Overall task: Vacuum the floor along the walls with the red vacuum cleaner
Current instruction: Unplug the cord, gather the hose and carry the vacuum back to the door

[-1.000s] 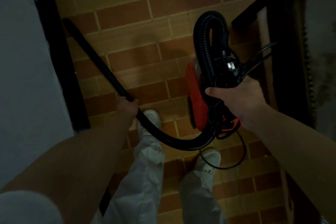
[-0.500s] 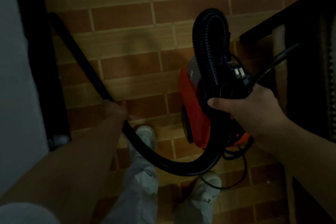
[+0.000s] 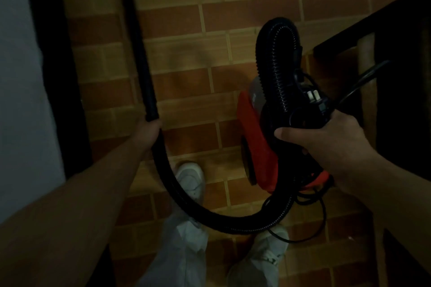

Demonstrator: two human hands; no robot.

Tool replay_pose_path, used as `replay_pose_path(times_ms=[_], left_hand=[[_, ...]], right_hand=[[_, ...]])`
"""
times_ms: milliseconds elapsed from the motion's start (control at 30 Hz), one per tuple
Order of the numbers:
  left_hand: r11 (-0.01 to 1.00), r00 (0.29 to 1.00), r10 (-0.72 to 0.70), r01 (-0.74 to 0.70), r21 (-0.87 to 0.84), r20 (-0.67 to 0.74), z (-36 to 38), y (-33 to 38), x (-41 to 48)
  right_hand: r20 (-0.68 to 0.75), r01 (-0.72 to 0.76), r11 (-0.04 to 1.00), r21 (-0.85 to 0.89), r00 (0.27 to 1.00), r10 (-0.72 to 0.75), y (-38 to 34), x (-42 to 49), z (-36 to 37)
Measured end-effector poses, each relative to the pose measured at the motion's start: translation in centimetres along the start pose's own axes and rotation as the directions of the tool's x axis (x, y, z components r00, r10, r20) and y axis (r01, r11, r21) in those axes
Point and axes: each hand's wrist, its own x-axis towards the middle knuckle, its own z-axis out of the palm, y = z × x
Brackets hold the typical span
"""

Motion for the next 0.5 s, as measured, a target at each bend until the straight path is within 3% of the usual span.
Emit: replay_pose_path(times_ms=[167,367,500], left_hand=[[0.981,0.974,0.136,-0.158,0.114,0.18,0.2,6.1,-8.3],[0.924,0.914,0.293,-0.346,0.161,0.282,-0.9,17.7,-22.1],[0.884,0.871,0.302,-0.408,0.228,0.388,-3.7,25.6,-31.5]], right_hand=[[-0.022,-0.055,0.996,0.066,0.998,0.057,-3.4,-3.1,-1.1],[-0.04,-0.104,0.971,0.216,0.993,0.115,-10.9,-9.6,-4.7],[-0.097,-0.092,0.949,0.303,0.987,0.126,-18.1,-15.8,-8.8]])
